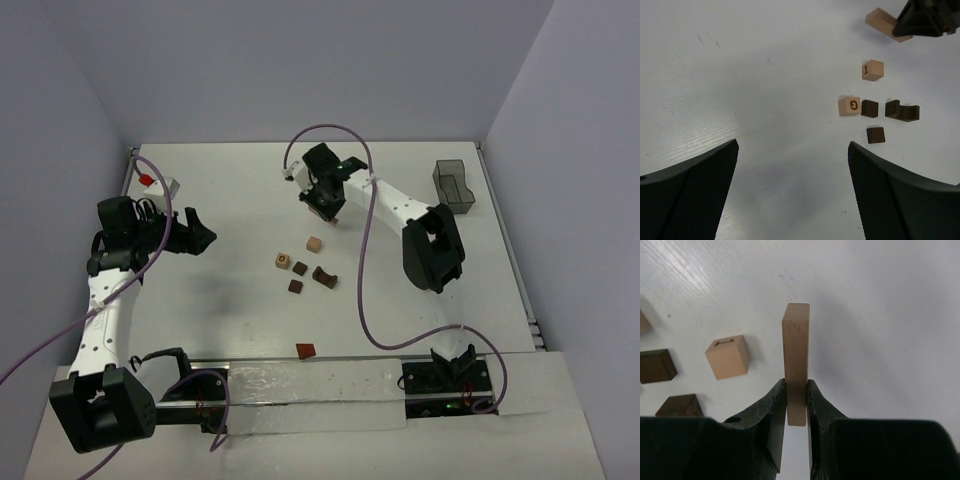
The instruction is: Build the wood block tower
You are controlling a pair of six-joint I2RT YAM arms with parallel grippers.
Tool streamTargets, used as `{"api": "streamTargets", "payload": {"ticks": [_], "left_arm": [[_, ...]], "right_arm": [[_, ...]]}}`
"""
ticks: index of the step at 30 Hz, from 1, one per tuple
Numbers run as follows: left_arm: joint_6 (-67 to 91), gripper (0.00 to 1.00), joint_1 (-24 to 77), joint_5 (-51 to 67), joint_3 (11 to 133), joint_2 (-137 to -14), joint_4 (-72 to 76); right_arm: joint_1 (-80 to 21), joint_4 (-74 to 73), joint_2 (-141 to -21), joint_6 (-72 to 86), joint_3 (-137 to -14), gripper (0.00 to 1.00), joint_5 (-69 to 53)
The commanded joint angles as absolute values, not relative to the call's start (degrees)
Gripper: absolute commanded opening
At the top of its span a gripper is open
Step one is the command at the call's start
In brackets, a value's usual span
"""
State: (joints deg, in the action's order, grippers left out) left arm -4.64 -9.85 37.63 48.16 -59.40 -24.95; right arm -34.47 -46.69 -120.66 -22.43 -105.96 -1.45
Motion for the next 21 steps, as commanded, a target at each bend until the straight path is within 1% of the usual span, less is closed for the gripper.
{"api": "streamTargets", "payload": {"ticks": [1,7,12,21], "left_arm": [[-4.22,0.97,-10.20,38.58,50.80,-58.86,-24.32],[-4.20,0.97,-10.20,38.51,50.53,-58.72,-24.07],[-3.87,0.97,-10.21,38.51,50.53,-58.71,-23.63],[-4.04,0.97,-10.28,38.76,50.54,-58.54,-23.81]], "right_arm": [[-35.33,-45.38,-124.92,-22.82,-109.07,0.00,-1.44],[-36.03,-44.56,-125.93,-22.84,-106.20,0.00,-5.21],[-40.24,-43.48,-123.83,-22.39,-100.50,0.00,-6.08],[-46.70,-42.99,-121.59,-21.19,-94.54,0.00,-9.02]]}}
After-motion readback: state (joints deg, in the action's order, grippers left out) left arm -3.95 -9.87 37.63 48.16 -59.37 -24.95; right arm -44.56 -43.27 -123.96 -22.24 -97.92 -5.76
